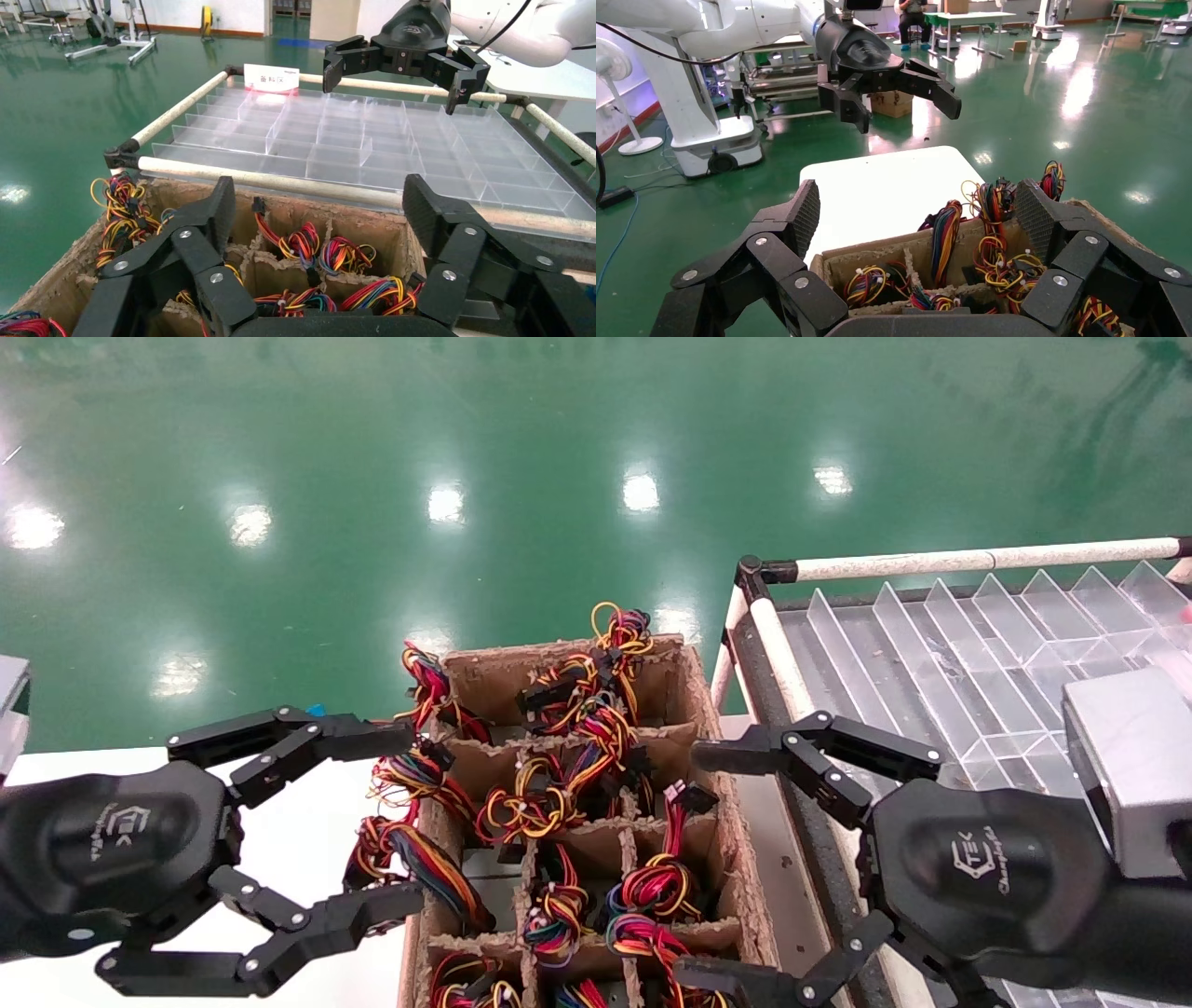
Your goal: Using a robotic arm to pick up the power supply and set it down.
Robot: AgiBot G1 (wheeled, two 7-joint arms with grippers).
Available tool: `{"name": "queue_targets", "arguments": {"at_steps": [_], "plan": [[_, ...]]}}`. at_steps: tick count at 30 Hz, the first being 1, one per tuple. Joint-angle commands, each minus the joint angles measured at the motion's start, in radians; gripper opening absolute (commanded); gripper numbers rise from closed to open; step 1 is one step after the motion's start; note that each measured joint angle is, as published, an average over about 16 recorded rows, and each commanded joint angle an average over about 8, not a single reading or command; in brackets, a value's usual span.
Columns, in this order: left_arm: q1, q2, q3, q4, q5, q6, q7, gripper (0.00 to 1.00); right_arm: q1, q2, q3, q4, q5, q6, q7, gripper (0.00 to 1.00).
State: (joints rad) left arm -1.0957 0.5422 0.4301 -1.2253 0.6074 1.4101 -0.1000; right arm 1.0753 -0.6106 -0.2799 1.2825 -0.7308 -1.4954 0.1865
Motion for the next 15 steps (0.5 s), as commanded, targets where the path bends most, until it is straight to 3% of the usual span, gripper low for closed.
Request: {"name": "queue_targets", "arguments": {"at_steps": [1,15], "plan": [[0.0,0.0,0.0,0.0,0.0,0.0,0.0,0.0,0.0,0.0,0.0,0.0,0.0,0.0,0.0,1.0],[0.0,0.0,0.0,0.0,0.0,0.0,0.0,0.0,0.011,-0.004,-0.004,-0.001,-0.022,0.014,-0.004,1.0]]}}
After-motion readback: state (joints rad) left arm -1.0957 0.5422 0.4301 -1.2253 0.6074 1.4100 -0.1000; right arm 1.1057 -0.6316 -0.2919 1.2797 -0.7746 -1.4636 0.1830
